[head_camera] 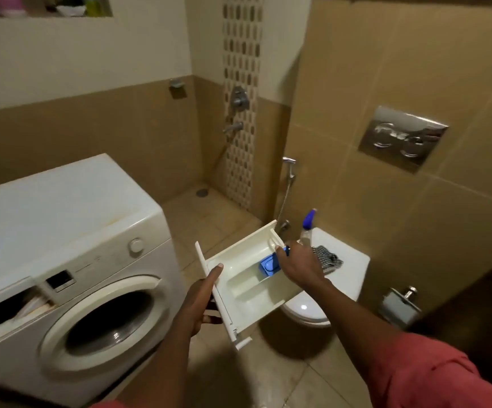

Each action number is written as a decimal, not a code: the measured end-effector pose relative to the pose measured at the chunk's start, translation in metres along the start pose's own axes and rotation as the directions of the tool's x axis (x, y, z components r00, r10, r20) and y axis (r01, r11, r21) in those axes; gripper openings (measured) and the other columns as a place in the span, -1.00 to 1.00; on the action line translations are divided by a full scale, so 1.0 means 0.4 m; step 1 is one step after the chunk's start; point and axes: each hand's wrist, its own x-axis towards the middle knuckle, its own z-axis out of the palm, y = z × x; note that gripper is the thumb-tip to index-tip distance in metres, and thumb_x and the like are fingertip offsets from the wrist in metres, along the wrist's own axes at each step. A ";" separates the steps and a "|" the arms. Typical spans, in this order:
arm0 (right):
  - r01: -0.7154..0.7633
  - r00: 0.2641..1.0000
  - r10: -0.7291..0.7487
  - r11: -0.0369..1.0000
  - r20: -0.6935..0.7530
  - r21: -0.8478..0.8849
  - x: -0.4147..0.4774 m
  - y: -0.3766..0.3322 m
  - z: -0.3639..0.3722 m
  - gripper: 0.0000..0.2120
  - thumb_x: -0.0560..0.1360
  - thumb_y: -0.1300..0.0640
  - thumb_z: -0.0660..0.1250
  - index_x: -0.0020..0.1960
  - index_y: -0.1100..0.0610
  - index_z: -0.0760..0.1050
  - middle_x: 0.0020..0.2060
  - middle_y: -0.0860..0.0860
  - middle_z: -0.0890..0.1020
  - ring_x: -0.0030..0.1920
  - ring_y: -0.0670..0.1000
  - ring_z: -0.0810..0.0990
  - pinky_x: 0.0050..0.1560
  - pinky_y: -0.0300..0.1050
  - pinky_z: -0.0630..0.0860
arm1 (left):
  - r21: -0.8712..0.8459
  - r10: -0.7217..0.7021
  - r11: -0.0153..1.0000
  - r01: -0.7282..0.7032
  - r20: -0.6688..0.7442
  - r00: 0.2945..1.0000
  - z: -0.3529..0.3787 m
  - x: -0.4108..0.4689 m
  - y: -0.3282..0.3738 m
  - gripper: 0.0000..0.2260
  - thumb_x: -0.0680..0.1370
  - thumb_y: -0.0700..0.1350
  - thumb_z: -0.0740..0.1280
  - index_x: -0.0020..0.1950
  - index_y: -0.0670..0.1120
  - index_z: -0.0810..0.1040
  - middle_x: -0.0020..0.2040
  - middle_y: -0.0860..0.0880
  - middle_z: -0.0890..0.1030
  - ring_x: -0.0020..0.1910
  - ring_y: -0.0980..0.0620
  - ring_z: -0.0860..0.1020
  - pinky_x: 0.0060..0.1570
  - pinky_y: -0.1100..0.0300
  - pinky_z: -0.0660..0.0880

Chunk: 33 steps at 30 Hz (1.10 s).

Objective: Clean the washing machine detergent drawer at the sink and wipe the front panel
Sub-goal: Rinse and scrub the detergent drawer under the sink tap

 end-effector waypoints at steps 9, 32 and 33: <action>-0.251 0.951 0.262 0.965 -0.167 0.081 -0.034 0.446 -0.298 -0.60 0.58 -0.09 0.10 0.11 0.15 0.56 0.04 0.21 0.62 0.08 0.27 0.56 0.02 -0.02 0.46 | 0.226 -0.036 0.974 -0.029 0.279 0.960 0.476 -0.042 0.030 -0.56 0.46 0.29 0.34 0.12 -0.03 0.58 -0.02 -0.21 0.65 -0.05 -0.22 0.66 0.03 -0.14 0.61; -0.666 0.560 0.729 0.678 -0.394 0.309 -0.182 1.398 -0.844 -0.64 0.61 -0.09 0.07 0.13 0.12 0.51 0.07 0.13 0.54 0.05 0.19 0.53 -0.02 -0.05 0.39 | 0.491 -0.110 0.796 -0.353 0.692 0.714 1.683 -0.110 0.006 -0.58 0.50 0.27 0.30 0.16 -0.01 0.49 -0.02 -0.16 0.62 -0.17 -0.14 0.63 -0.27 0.05 0.59; -0.681 0.540 0.740 0.664 -0.400 0.310 -0.174 1.426 -0.861 -0.63 0.62 -0.09 0.07 0.13 0.13 0.51 0.06 0.12 0.54 0.04 0.18 0.53 -0.04 -0.06 0.39 | 0.501 -0.124 0.782 -0.370 0.708 0.695 1.727 -0.102 0.010 -0.62 0.51 0.23 0.31 0.15 -0.01 0.48 -0.02 -0.15 0.61 -0.16 -0.13 0.61 -0.27 0.08 0.57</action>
